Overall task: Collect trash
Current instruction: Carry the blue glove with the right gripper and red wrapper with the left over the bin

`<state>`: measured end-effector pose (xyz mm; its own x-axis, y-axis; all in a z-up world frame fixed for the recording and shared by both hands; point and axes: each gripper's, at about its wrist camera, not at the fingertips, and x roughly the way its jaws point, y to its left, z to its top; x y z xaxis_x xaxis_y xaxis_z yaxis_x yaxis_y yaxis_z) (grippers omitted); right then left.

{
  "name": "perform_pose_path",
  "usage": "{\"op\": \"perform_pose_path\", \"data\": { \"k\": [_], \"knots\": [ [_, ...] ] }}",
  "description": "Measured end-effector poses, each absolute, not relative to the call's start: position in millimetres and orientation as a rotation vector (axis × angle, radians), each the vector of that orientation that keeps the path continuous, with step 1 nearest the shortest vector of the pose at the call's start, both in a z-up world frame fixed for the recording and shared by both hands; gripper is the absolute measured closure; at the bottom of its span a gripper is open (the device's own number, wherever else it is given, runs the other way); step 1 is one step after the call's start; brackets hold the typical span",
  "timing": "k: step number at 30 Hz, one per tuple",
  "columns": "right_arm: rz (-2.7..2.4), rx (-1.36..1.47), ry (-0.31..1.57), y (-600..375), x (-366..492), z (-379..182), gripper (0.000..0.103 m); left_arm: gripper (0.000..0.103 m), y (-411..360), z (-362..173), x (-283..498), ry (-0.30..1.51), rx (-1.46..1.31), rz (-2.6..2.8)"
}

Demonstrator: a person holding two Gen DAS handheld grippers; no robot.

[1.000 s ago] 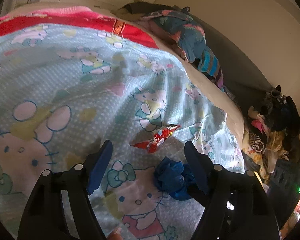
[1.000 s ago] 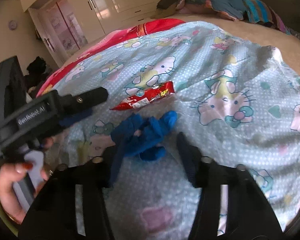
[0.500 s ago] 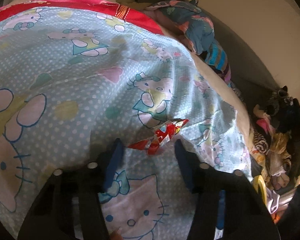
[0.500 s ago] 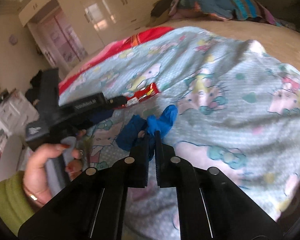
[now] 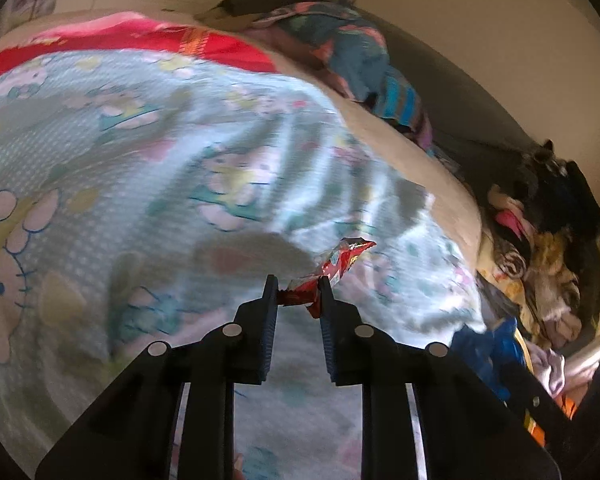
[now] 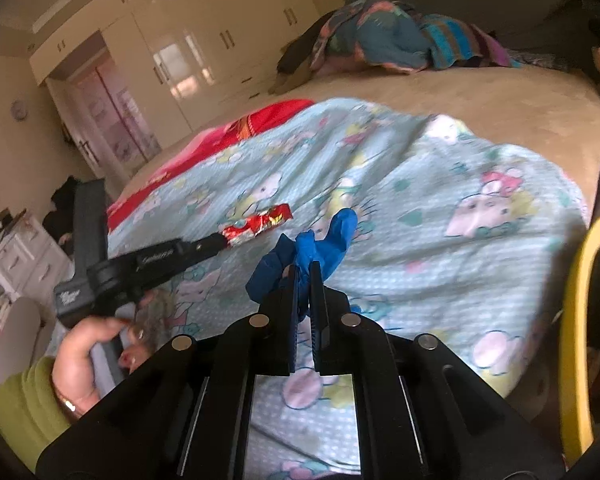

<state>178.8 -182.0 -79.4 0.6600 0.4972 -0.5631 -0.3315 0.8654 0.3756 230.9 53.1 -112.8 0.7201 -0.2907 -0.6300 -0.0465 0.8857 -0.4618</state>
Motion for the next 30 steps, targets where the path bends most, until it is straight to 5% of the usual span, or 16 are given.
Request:
{"op": "perform_pose_path", "data": {
  "k": [30],
  "knots": [
    [0.191,0.405,0.587,-333,136,-62,0.1,0.084,-102,-46,177,0.693,-0.245,-0.469]
  ]
}}
